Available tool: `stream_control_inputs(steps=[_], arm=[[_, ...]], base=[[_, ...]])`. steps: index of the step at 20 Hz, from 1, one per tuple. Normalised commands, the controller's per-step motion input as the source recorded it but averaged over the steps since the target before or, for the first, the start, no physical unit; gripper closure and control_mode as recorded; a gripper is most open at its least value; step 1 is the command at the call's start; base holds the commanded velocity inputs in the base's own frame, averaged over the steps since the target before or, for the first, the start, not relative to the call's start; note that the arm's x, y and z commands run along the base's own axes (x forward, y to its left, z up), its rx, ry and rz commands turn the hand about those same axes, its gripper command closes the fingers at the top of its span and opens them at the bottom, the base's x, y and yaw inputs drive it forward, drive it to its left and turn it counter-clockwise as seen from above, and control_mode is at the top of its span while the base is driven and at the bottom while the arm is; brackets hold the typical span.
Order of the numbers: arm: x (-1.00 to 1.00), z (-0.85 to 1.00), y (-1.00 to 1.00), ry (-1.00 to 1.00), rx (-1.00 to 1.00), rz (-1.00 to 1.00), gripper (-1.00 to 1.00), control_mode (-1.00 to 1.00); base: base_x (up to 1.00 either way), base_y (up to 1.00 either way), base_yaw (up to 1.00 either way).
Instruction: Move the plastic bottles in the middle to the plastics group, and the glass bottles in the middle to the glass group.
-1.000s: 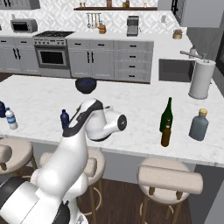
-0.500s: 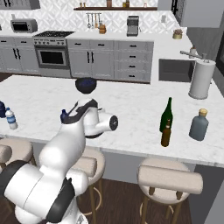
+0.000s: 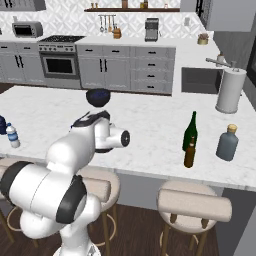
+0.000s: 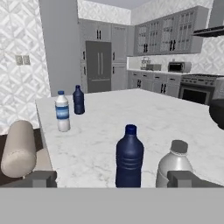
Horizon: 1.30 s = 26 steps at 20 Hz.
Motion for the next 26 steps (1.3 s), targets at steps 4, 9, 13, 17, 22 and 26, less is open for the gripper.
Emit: stream_control_inputs(steps=[4,9,13,17,22,26], arm=[[0.18,-0.08,0.04,0.00,0.00,0.06,-1.00,-1.00],[0.12,-0.10,0.02,0.00,0.00,0.07,-1.00,-1.00],[0.22,-0.09,0.04,0.00,0.00,0.05,-1.00,-1.00],[0.20,-0.08,0.03,0.00,0.00,0.03,-1.00,-1.00],[0.17,-0.12,0.05,0.00,0.00,0.01,-1.00,-1.00],[0.27,-0.13,0.07,0.00,0.00,0.00,-1.00,-1.00]], base=[[0.00,0.00,0.00],[0.00,0.00,0.00],[0.00,0.00,0.00],[0.00,0.00,0.00],[0.00,0.00,0.00],[0.00,0.00,0.00]])
